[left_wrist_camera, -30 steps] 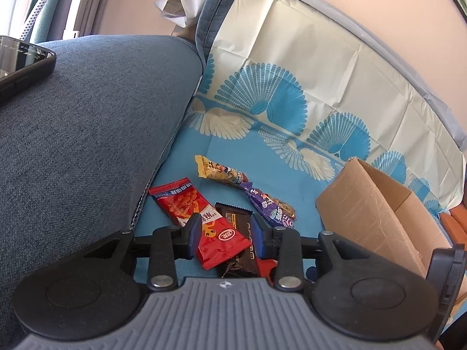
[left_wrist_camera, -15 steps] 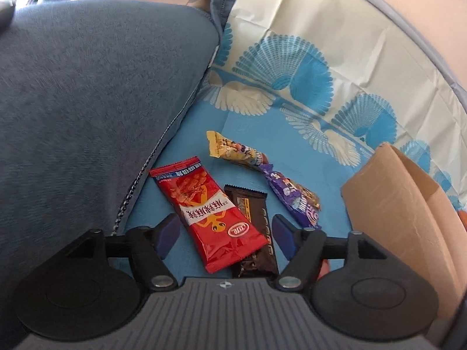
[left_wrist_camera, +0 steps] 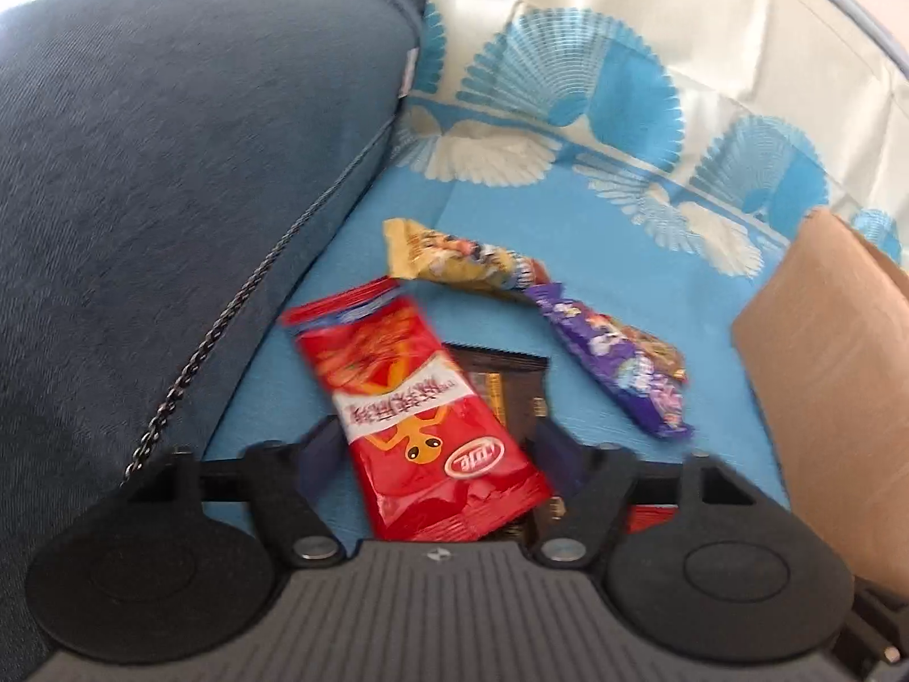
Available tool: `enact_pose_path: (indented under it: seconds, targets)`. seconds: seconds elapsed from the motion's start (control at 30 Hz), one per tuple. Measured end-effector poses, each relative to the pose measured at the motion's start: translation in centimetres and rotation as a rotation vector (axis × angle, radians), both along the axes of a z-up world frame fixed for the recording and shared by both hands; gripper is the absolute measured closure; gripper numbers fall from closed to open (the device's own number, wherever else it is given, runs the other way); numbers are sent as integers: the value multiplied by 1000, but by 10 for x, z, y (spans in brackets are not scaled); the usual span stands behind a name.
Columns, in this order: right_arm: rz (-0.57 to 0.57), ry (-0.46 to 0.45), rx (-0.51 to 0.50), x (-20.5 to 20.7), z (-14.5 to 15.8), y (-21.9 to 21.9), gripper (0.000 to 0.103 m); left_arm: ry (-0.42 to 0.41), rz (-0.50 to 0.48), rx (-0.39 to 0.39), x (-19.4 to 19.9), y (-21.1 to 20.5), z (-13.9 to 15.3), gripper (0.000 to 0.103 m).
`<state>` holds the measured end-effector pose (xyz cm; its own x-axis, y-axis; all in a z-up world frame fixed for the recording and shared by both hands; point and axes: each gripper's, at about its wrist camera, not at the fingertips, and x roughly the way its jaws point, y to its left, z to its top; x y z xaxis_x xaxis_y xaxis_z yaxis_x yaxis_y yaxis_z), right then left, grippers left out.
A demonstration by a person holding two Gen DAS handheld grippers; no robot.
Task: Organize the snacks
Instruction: 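Grasp the red wrapped bar with the right gripper while the left gripper grasps the red spicy-strip bag, then carry the red bar with the right gripper while the left gripper carries the red bag to the box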
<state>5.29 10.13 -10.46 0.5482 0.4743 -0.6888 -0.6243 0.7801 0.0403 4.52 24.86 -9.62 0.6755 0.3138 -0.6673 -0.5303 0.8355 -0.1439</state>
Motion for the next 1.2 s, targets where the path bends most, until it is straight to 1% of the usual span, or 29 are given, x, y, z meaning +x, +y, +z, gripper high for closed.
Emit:
enact_pose_path:
  seconds: [0.03, 0.07, 0.1, 0.13, 0.23, 0.3, 0.37, 0.43, 0.47, 0.57, 0.63, 0.7, 0.77, 0.83, 0.87, 0.93, 1.0, 1.07, 1.13, 1.2]
  targets:
    - [2, 10, 5, 2, 1, -1, 58, -3, -9, 6, -2, -2, 2, 46]
    - [1, 22, 10, 3, 3, -2, 59, -3, -13, 20, -4, -4, 3, 47]
    - [-1, 34, 20, 5, 6, -5, 59, -5, -18, 20, -7, -4, 5, 51]
    - [2, 46, 28, 6, 9, -7, 59, -16, -29, 5, -10, -5, 7, 52]
    - [45, 93, 38, 6, 20, -11, 59, -35, -33, -2, -19, -9, 17, 53]
    - [64, 92, 35, 0, 31, -16, 59, -22, -32, -40, -25, -11, 24, 53]
    - [87, 106, 41, -9, 41, -21, 59, 10, -50, -87, -32, -13, 31, 53]
    - [112, 113, 45, -19, 51, -28, 59, 54, -118, -129, -38, -17, 40, 54]
    - [126, 114, 45, -26, 55, -31, 59, 75, -157, -130, -42, -21, 44, 54]
    - [166, 125, 44, -43, 66, -43, 59, 144, -300, -79, -58, -38, 53, 53]
    - [192, 113, 40, -56, 69, -52, 59, 219, -363, -68, -68, -44, 50, 53]
    - [213, 96, 31, -68, 65, -61, 59, 275, -383, -125, -73, -42, 44, 53]
    - [216, 88, 19, -78, 53, -69, 59, 317, -392, -190, -76, -40, 36, 52]
    - [201, 116, 14, -81, 40, -75, 59, 349, -370, -214, -75, -39, 29, 52]
    - [195, 124, 15, -82, 36, -78, 58, 355, -351, -219, -74, -38, 27, 50]
    - [189, 122, 15, -87, 28, -82, 57, 352, -318, -235, -74, -35, 23, 41]
    - [189, 136, 6, -89, 23, -83, 55, 341, -307, -230, -73, -36, 23, 39]
    - [195, 136, -7, -90, 19, -82, 55, 352, -312, -186, -69, -42, 23, 38]
    - [202, 126, -24, -91, 17, -82, 54, 369, -338, -132, -65, -50, 23, 36]
    - [208, 116, -35, -93, 16, -81, 53, 382, -356, -95, -62, -55, 23, 36]
